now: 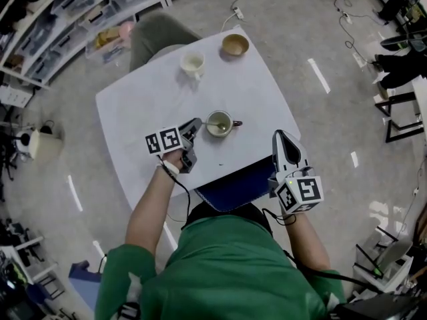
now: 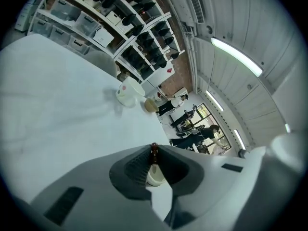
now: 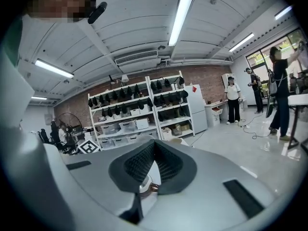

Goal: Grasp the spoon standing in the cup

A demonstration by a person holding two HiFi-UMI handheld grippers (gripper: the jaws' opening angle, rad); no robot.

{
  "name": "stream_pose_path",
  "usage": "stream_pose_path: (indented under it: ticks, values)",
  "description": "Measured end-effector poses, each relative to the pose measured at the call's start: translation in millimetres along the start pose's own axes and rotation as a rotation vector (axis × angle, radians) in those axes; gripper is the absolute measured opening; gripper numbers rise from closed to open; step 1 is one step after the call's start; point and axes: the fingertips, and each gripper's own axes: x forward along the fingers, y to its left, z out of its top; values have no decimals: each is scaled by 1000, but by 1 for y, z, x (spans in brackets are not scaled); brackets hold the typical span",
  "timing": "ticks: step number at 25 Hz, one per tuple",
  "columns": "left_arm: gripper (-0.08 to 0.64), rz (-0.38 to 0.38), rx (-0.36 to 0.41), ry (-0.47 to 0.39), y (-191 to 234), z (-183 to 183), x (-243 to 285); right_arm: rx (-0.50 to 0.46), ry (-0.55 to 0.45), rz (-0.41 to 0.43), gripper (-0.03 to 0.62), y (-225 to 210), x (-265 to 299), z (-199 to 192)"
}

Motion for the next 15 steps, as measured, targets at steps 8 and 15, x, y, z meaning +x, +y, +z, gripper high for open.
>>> stream_pose_path:
  ticks: [8,15]
  values:
    - [55,-21,68,-68,-31,12,-34,-17,5,50,21,23,0,7]
    - [55,-54,98,-162,-54,30,-79,-38,0,93,21,52,5,10]
